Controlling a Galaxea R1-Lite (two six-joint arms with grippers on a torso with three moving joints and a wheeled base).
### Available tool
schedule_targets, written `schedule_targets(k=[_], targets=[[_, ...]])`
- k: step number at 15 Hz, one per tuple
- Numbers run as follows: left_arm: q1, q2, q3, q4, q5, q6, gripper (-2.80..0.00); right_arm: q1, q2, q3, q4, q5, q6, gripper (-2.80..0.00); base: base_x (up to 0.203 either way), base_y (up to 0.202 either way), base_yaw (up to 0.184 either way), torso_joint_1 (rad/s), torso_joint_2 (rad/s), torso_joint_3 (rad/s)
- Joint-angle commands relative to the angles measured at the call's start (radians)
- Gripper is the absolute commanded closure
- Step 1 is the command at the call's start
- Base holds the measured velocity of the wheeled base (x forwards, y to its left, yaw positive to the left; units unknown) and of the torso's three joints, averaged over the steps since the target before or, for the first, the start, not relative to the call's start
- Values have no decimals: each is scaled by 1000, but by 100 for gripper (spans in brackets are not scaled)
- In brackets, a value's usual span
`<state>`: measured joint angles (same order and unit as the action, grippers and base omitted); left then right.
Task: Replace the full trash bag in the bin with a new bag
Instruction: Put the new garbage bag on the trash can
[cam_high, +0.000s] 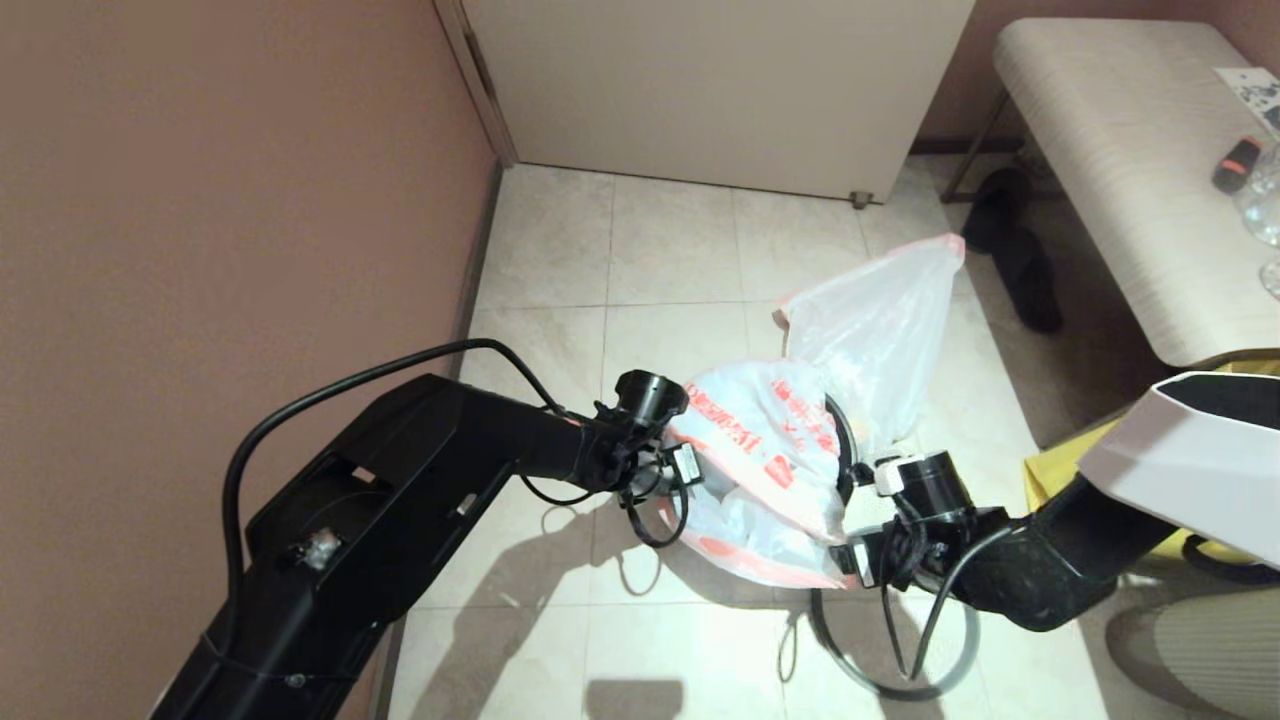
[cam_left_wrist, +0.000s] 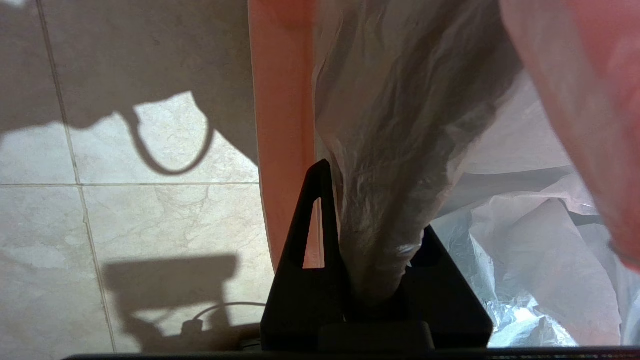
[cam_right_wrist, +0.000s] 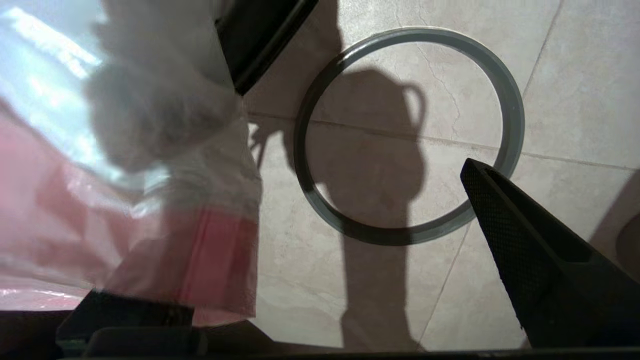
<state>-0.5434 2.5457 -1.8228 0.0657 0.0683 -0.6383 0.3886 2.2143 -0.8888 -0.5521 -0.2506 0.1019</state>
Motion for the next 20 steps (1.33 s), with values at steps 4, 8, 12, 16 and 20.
schedule_targets(k=[4,8,12,16,20], targets=[[3,-2,1,-1,-1,-4,0,-29,157,-143,-8,-22,-32,-280,0,0,0,0,0,0],[10,-2,-1,-1,-1,-7,0,-92,153,-174,-44,-47,-42,-280,0,0,0,0,0,0],[19,0,-8,-1,1,-29,0,-139,126,-180,-86,-51,-44,-280,0,0,0,0,0,0],[28,2,-29,-1,15,-78,0,-181,63,-181,-88,-62,-40,-280,0,0,0,0,0,0],[12,-10,-23,-1,37,-78,0,-168,-32,-93,-86,-53,-37,-280,0,0,0,0,0,0]])
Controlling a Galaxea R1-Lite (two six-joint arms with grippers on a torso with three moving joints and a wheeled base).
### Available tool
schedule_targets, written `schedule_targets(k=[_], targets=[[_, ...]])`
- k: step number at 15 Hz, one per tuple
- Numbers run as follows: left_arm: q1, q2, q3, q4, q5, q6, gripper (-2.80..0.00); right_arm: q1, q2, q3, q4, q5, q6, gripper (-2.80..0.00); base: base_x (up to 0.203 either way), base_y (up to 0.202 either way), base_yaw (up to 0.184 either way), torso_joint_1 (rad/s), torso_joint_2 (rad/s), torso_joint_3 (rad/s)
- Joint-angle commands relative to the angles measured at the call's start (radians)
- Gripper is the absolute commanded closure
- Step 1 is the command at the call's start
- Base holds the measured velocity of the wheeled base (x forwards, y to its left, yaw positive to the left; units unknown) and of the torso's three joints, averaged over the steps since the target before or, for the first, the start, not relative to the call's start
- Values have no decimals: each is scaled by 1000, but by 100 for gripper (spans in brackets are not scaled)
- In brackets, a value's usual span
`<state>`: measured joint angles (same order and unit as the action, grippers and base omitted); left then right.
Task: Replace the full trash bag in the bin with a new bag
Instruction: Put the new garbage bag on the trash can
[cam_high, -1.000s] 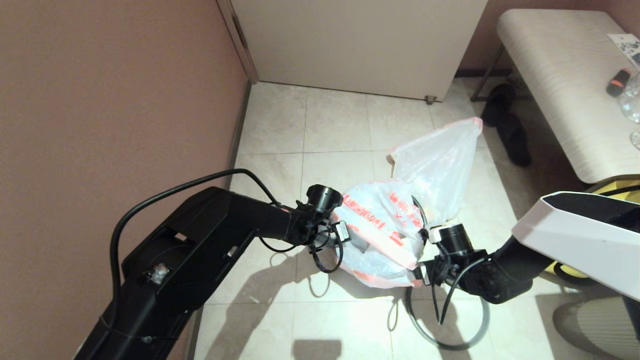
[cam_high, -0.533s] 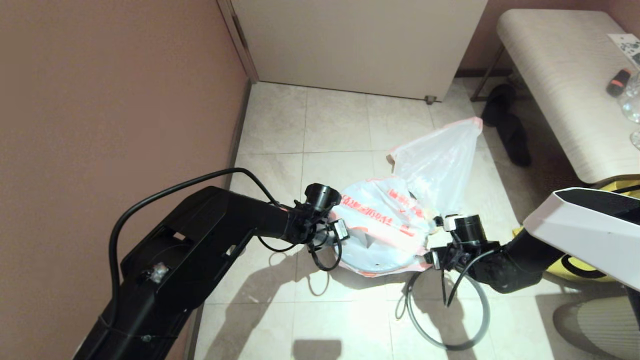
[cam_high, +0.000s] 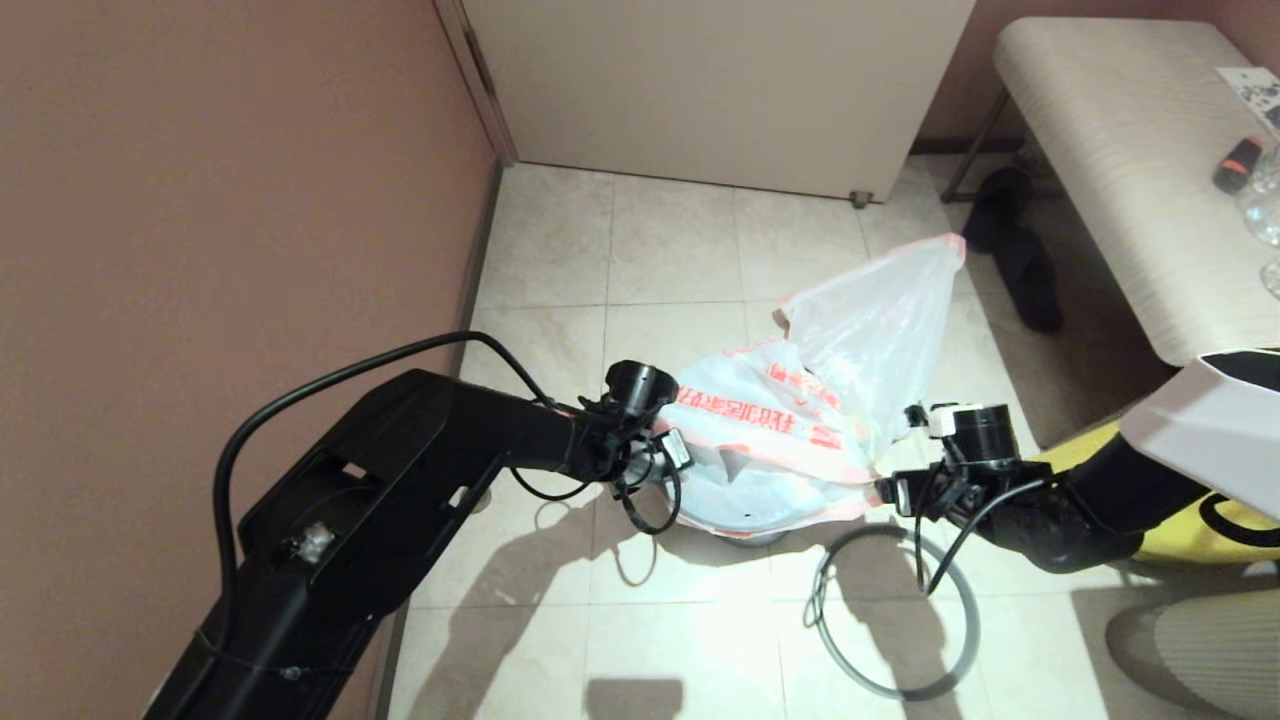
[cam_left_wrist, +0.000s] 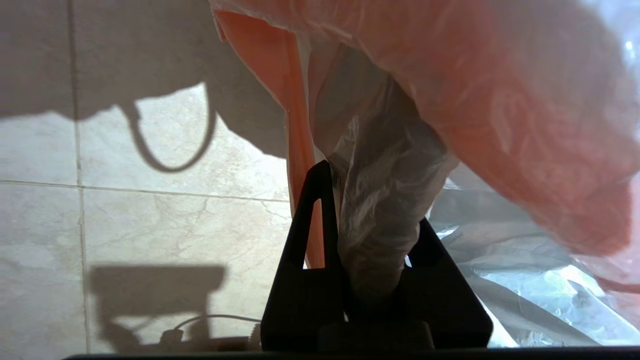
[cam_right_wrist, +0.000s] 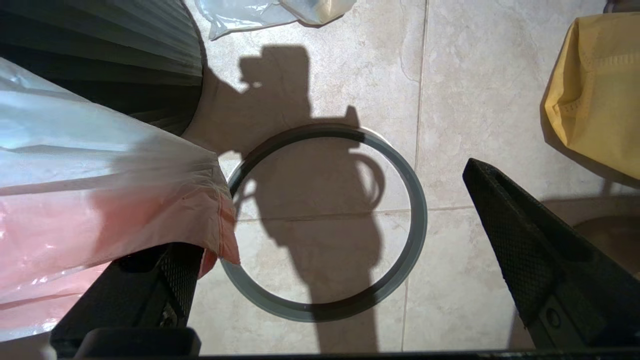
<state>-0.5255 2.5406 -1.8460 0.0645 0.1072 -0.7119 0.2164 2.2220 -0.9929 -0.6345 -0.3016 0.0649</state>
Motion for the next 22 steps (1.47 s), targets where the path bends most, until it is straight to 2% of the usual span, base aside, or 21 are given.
schedule_targets(k=[1,4,8,13,14,18,22], targets=[[-8,-5,1,0,5,-4,0,12,-56,29,-4,9,1,-280,0,0,0,0,0,0],[-2,-3,-4,0,20,-4,0,41,-150,128,-1,111,29,-280,0,0,0,0,0,0],[-18,-3,-2,-1,23,-3,0,57,-253,292,4,325,78,-280,0,0,0,0,0,0],[-18,-2,-2,0,35,-1,0,91,-303,318,4,378,78,-280,0,0,0,0,0,0],[-18,-2,-2,-2,34,-1,0,105,-282,303,4,378,78,0,0,0,0,0,0,0],[-18,-1,-4,-2,35,-1,0,150,-204,214,21,373,70,0,0,0,0,0,0,0],[-18,-2,-4,-2,35,-3,0,175,-165,198,62,354,50,0,0,0,0,0,0,0]])
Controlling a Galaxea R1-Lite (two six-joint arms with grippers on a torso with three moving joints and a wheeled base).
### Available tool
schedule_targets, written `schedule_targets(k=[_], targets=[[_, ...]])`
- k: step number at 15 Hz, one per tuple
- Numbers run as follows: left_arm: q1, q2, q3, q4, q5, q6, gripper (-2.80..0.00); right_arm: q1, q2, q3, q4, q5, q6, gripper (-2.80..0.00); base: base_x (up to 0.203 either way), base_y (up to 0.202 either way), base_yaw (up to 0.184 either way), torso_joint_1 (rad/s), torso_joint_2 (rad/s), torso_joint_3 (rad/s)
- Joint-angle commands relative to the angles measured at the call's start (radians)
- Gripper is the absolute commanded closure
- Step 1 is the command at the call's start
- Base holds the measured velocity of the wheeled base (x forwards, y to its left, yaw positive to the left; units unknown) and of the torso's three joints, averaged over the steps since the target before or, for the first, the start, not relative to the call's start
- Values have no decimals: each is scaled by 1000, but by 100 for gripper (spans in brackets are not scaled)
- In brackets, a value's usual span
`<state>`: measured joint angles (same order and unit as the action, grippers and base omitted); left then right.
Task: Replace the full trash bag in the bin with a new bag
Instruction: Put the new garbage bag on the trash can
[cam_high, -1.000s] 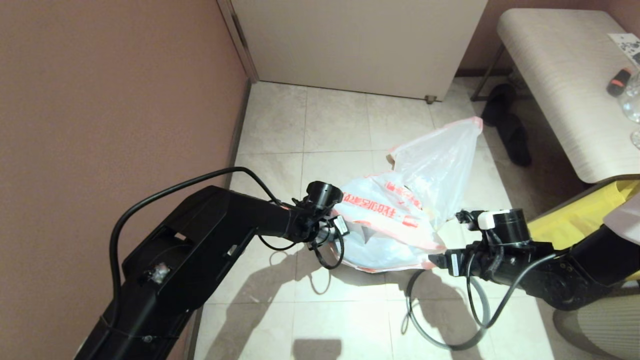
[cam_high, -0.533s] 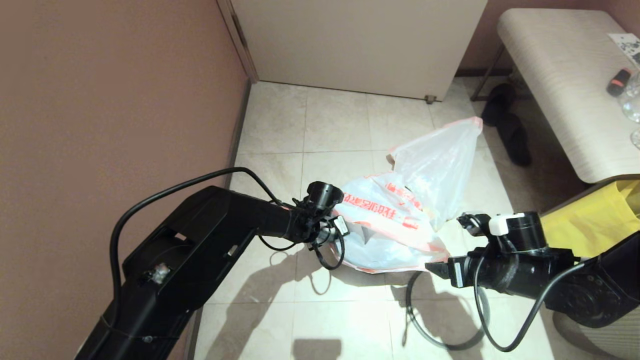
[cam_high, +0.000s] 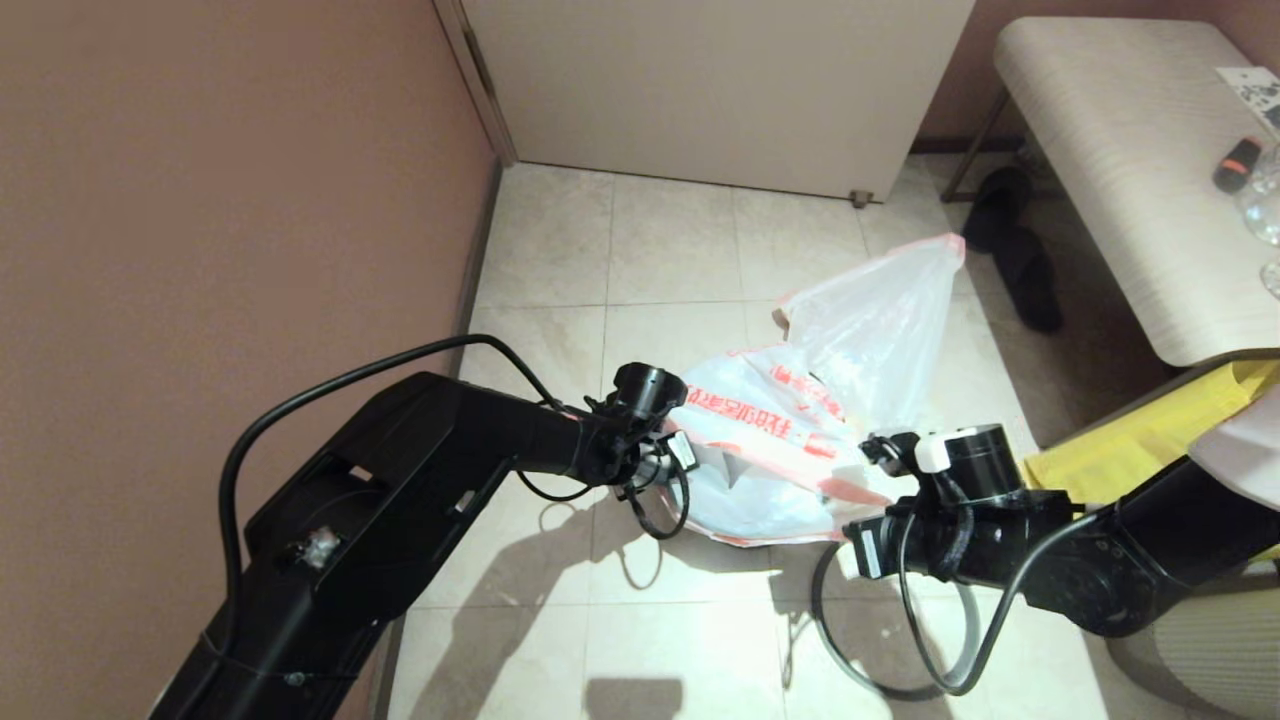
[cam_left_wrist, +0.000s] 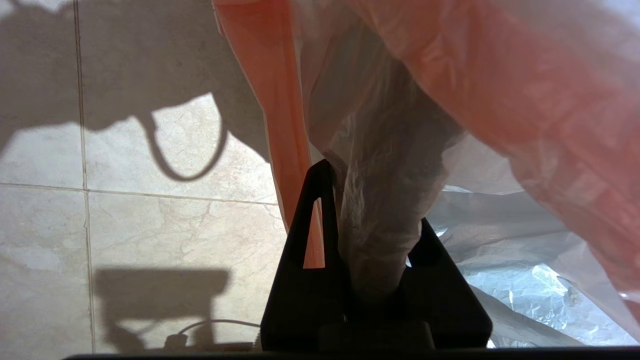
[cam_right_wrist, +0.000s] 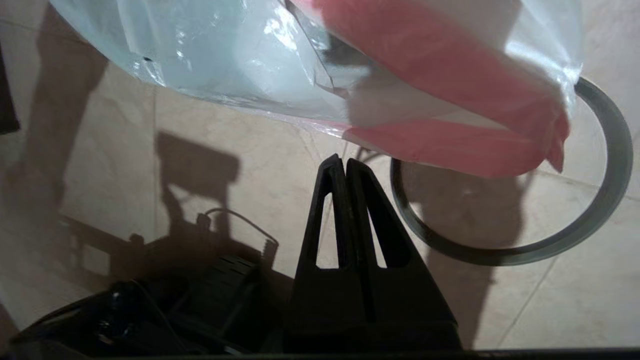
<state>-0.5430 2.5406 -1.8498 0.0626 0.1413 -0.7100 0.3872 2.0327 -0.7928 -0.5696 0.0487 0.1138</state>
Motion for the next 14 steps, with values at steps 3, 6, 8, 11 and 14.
schedule_targets(k=[3,6,8,11,14], targets=[[-5,-7,7,2,0,-5,0,-2,73,-41,-24,-14,2,0,0,0,0,0,0,0],[-41,-36,52,2,-3,-3,0,-20,132,-136,-28,-32,1,0,0,0,0,0,0,0],[-55,-49,66,1,0,-3,0,-54,180,-178,-28,-75,-32,0,0,0,0,0,0,0],[-55,-48,69,-4,0,-3,0,-81,171,-158,-27,-91,-43,0,0,0,0,0,0,0],[-55,-42,73,-32,1,1,0,-85,65,-82,-29,-90,-37,0,0,0,0,0,0,0]])
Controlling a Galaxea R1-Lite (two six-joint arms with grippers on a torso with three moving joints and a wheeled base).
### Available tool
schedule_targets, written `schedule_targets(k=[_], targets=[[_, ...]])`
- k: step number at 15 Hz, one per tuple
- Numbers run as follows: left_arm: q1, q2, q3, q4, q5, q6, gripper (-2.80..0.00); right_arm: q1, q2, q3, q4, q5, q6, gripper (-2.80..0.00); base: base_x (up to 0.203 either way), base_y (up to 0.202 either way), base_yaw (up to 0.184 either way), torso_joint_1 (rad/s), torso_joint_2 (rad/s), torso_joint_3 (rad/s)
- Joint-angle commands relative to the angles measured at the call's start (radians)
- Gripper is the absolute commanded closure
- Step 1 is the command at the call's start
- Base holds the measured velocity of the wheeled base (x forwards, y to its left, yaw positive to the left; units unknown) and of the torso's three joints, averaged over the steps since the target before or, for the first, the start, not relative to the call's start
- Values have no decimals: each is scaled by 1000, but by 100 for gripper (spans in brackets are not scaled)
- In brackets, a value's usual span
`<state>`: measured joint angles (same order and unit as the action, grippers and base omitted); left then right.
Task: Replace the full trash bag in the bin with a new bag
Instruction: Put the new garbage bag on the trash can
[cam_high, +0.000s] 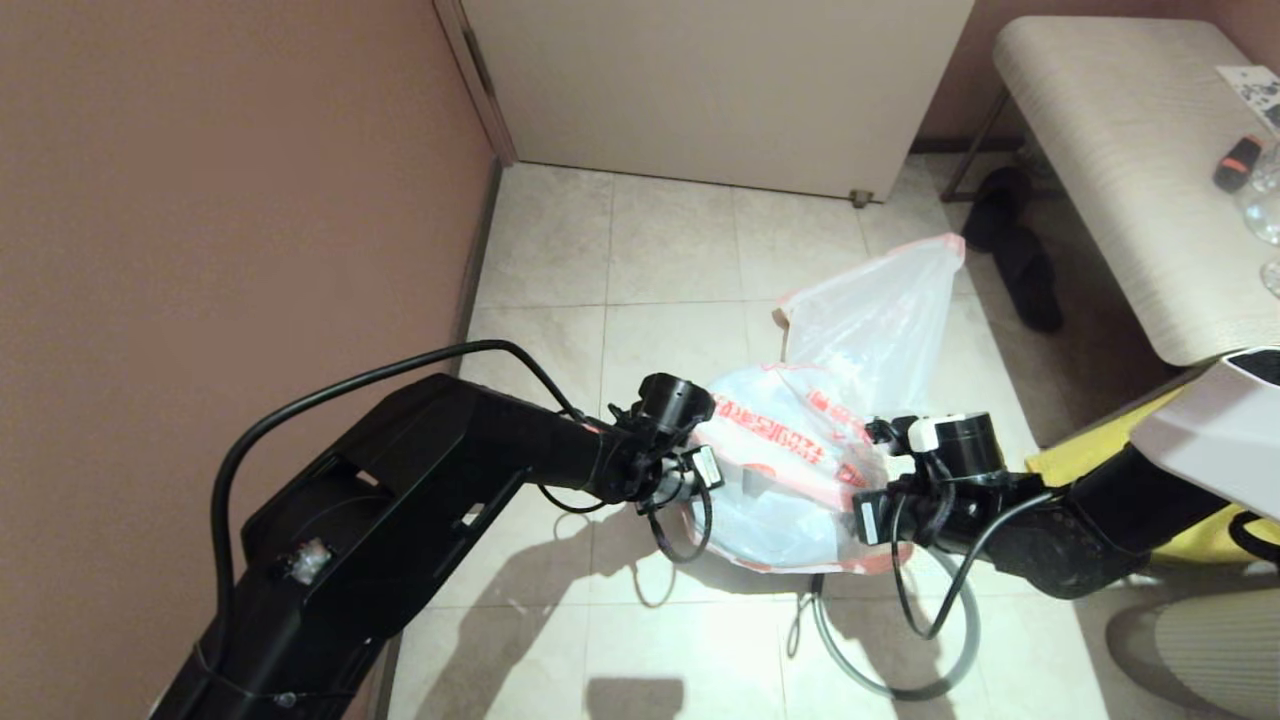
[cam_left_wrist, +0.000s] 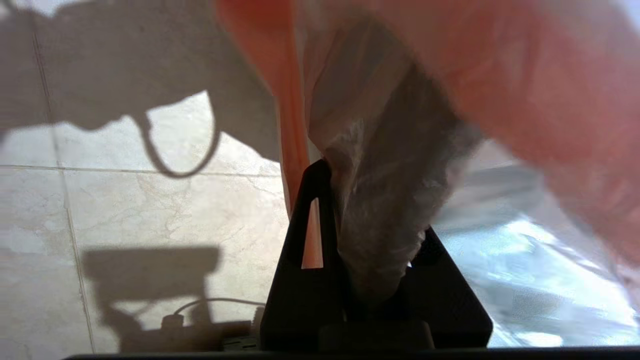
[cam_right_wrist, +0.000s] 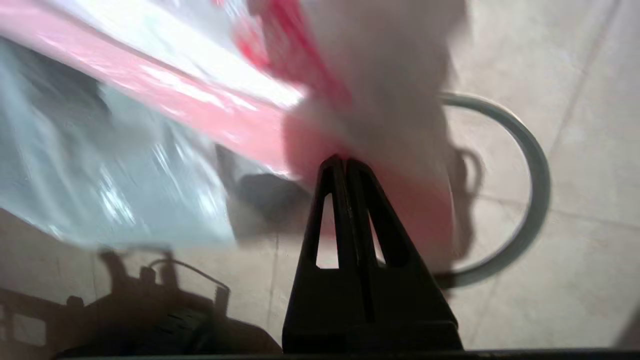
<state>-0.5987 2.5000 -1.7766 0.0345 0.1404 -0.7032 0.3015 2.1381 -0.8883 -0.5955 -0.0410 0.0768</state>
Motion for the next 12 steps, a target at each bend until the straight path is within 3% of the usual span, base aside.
schedule_targets(k=[1,5,12], targets=[[1,-1,0,-4,2,-6,0,2,-82,42,-3,3,2,0,0,0,0,0,0,0],[5,-1,0,-5,2,-6,0,9,-123,148,-5,6,5,0,0,0,0,0,0,0],[7,-1,-1,-5,2,-6,0,26,32,118,-127,9,40,0,0,0,0,0,0,0]])
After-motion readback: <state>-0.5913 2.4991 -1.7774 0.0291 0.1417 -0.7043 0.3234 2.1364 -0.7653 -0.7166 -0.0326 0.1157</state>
